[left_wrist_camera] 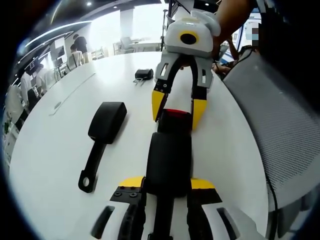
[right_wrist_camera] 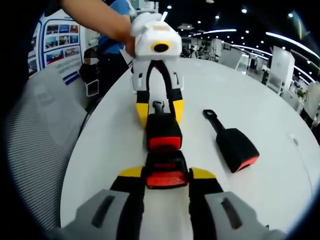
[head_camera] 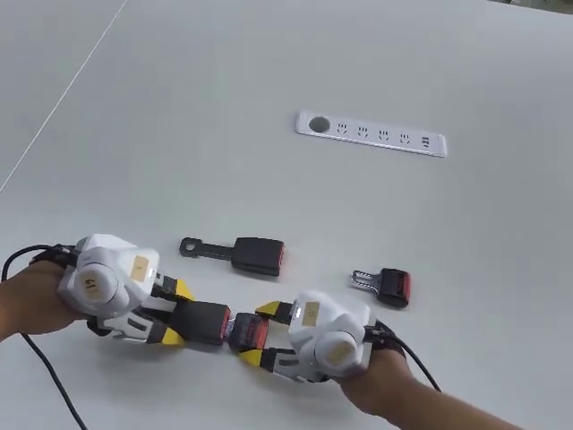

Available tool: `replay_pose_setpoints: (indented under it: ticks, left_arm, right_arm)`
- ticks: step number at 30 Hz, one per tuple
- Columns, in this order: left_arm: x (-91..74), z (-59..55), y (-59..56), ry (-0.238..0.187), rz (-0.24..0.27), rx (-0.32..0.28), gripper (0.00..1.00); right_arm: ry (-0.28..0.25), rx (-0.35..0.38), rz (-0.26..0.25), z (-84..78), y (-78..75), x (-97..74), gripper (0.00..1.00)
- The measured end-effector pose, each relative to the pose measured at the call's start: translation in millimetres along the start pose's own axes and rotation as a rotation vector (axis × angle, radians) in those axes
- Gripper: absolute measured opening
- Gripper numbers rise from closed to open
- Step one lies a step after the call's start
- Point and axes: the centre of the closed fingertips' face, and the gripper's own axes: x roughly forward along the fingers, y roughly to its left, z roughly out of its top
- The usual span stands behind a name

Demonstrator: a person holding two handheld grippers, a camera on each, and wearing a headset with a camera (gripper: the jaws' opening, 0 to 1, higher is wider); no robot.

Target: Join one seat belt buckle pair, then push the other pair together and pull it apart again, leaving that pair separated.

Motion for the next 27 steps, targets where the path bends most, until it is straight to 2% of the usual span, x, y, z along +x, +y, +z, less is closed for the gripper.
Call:
replay_pose_setpoints:
  ticks: [7,10,16,20,21,22,23,24,25,27]
  left_arm:
    - [5.6,-10.2,5.8,0.045,-0.004,0.02,0.32]
    - [5.5,-8.2,3.7,0.066,0.001,0.034,0.33]
    - [7.5,-10.6,5.8,0.093,0.005,0.032,0.34]
    - [10.2,-11.5,7.8,0.11,0.009,-0.001,0.34]
    - [10.1,-11.5,5.9,0.119,0.001,-0.033,0.35]
    - [10.1,-10.1,5.3,0.113,0.002,-0.052,0.42]
    - [10.3,-10.0,6.7,0.115,0.006,-0.05,0.49]
    - [10.4,-10.0,7.4,0.117,0.012,-0.052,0.56]
    - [10.1,-9.9,8.2,0.121,0.019,-0.053,0.59]
    - [8.3,-5.0,8.2,0.111,0.025,-0.064,0.6]
  right_arm:
    - [0.031,-0.005,-0.001,0.5,0.6,0.8,0.34]
    - [0.05,-0.025,0.001,1.8,0.8,0.7,0.34]
    - [0.068,-0.043,-0.006,1.4,0.7,0.4,0.35]
    - [0.057,-0.039,-0.015,4.6,-1.5,-0.8,0.36]
    - [0.025,-0.016,-0.027,11.1,-2.4,-2.1,0.37]
    - [0.014,-0.008,-0.033,14.0,-3.2,-3.7,0.4]
    - [0.006,0.014,-0.034,15.9,-3.0,-4.3,0.48]
    - [-0.009,0.059,-0.018,18.1,0.5,-3.9,0.56]
    - [-0.028,0.098,0.024,20.2,7.6,-5.4,0.66]
    - [-0.024,0.03,-0.017,16.6,1.6,-12.7,0.72]
